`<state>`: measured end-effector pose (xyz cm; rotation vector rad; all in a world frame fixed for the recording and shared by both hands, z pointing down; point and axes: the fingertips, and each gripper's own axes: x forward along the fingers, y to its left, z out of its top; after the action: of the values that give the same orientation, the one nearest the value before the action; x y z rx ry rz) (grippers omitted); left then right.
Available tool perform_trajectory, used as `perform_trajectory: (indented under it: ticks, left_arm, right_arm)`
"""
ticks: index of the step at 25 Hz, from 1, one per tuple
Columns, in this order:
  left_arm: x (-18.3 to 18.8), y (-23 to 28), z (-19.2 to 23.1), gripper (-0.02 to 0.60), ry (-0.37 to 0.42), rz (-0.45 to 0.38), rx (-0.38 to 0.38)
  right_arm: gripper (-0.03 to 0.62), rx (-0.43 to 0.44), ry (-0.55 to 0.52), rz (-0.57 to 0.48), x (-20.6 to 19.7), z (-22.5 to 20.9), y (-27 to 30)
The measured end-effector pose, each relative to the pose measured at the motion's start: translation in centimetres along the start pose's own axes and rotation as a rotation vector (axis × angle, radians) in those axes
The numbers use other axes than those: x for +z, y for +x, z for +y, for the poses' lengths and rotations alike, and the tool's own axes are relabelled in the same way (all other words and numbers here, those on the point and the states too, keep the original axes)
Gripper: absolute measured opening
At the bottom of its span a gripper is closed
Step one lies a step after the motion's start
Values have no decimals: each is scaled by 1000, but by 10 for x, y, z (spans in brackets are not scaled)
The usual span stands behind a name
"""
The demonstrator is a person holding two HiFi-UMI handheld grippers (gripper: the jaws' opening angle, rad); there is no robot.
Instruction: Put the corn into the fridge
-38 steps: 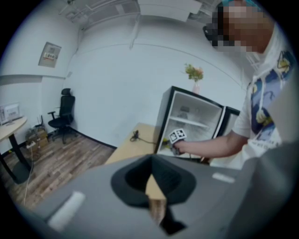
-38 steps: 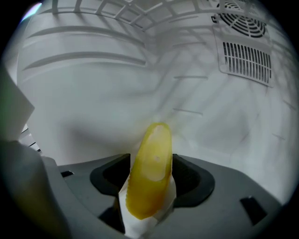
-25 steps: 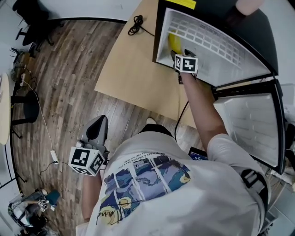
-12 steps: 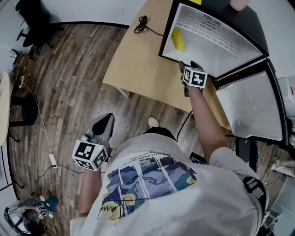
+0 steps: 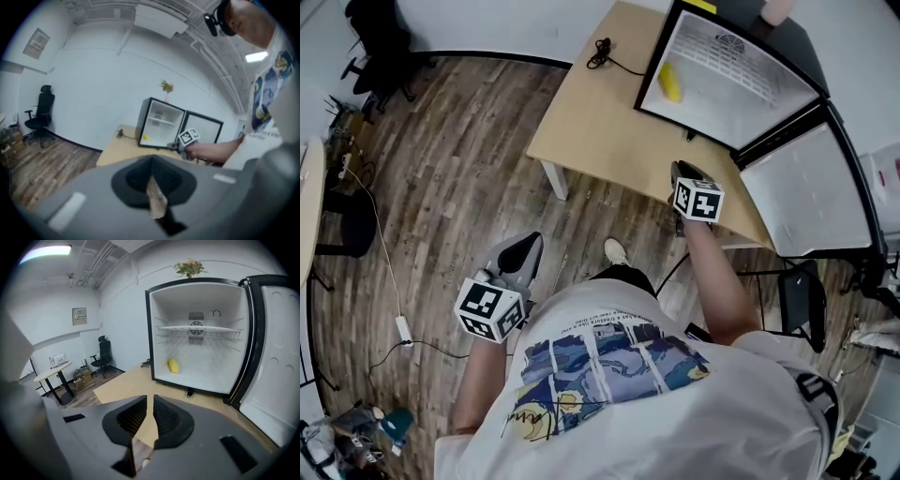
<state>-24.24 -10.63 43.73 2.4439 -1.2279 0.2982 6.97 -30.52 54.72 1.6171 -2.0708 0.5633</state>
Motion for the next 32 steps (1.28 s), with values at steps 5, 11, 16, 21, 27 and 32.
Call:
perform_trajectory:
  ticks: [5, 11, 16, 21, 27, 32]
  left_arm:
    - [-27, -32, -1, 9, -14, 16, -26]
    - [-52, -48, -6, 9, -13, 43, -67]
    - [-57, -52, -14, 9, 10, 48, -107]
    - [-54, -53, -21, 9, 29, 36, -134]
    - [-58, -63, -27, 9, 35, 28, -131]
    - [-64, -76, -27, 8, 22, 26, -108]
  right_arm:
    - [29, 38, -15, -4, -26, 43, -54]
    - [21, 79, -42, -23, -50, 88, -106]
    - [12, 116, -81, -27, -62, 119, -138]
    - [12, 181, -116, -34, -64, 150, -157]
    - [12, 248, -150, -42, -66, 175, -176]
    - [11, 277, -160, -59, -66, 188, -187]
